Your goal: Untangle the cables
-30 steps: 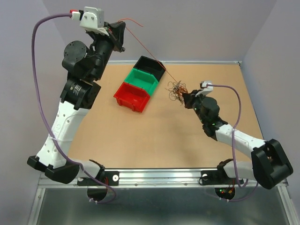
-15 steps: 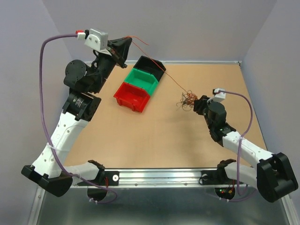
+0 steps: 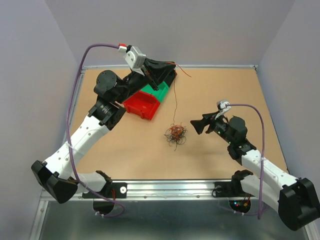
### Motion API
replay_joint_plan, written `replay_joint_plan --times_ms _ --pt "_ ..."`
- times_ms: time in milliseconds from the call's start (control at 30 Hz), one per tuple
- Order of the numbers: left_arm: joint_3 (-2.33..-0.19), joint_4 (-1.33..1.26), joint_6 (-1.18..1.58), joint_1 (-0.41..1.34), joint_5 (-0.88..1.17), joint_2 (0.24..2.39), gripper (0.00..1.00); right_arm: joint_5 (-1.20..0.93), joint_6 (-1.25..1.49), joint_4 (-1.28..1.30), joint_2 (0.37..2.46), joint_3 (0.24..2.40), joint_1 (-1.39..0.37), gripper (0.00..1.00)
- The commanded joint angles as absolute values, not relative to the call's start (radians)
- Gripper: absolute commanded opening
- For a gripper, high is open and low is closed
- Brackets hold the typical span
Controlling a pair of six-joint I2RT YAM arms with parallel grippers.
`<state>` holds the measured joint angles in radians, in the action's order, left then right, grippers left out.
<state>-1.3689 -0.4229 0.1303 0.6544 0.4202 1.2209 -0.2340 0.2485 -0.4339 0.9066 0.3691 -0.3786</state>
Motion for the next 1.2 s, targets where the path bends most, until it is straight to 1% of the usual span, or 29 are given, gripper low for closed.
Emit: replay_joint_plan --times_ms 0,33,167,267,400,633,700,733,800,833,867,933,967,1000,1167 --pt "-1.373 -0.514 0.172 0.660 0.451 1.212 0.00 -0.535 0.232 -0.578 0.923 0.399 -0.373 0.87" --pt "-1.371 -0.515 0.170 0.660 0.449 1.215 0.00 -0.595 0.233 -0.613 0.933 0.400 -0.379 0.87" --pt "-1.373 -0.515 0.170 0.664 0.436 1.213 0.00 -0.635 0.227 -0.664 0.951 0.419 -0.416 0.87" --pt "-1.379 -0.515 0.169 0.663 0.422 1.206 0.00 -0.620 0.209 -0.667 0.976 0.459 -0.448 0.87" --pt "-1.381 -0.515 0.166 0.664 0.413 1.197 0.00 -0.565 0.178 -0.681 1.063 0.521 -0.489 0.86" --pt "-1.358 -0.514 0.166 0.663 0.400 1.201 0.00 -0.528 0.146 -0.701 1.210 0.667 -0.548 0.81" --pt "-1.356 -0.509 0.160 0.664 0.388 1.206 0.00 -0.528 0.130 -0.704 1.250 0.693 -0.564 0.66" --pt "-1.356 -0.500 0.146 0.663 0.368 1.209 0.00 -0.522 0.132 -0.704 1.267 0.699 -0.574 0.50" --pt "-1.367 -0.482 0.140 0.663 0.327 1.230 0.00 -0.535 0.132 -0.704 1.272 0.704 -0.580 0.42" --pt "-1.380 -0.438 0.134 0.663 0.272 1.244 0.00 -0.538 0.132 -0.706 1.270 0.703 -0.584 0.37" --pt "-1.397 -0.407 0.126 0.660 0.250 1.262 0.00 -0.538 0.133 -0.707 1.261 0.701 -0.595 0.24" --pt "-1.442 -0.344 0.112 0.647 0.236 1.321 0.00 -0.538 0.141 -0.707 1.250 0.689 -0.598 0.12" --pt "-1.448 -0.335 0.106 0.644 0.238 1.337 0.00 -0.541 0.140 -0.707 1.244 0.683 -0.603 0.03" --pt "-1.447 -0.331 0.097 0.641 0.236 1.363 0.00 -0.548 0.147 -0.709 1.232 0.678 -0.604 0.00" --pt "-1.427 -0.330 0.077 0.615 0.167 1.451 0.00 -0.548 0.182 -0.709 1.175 0.634 -0.609 0.01"
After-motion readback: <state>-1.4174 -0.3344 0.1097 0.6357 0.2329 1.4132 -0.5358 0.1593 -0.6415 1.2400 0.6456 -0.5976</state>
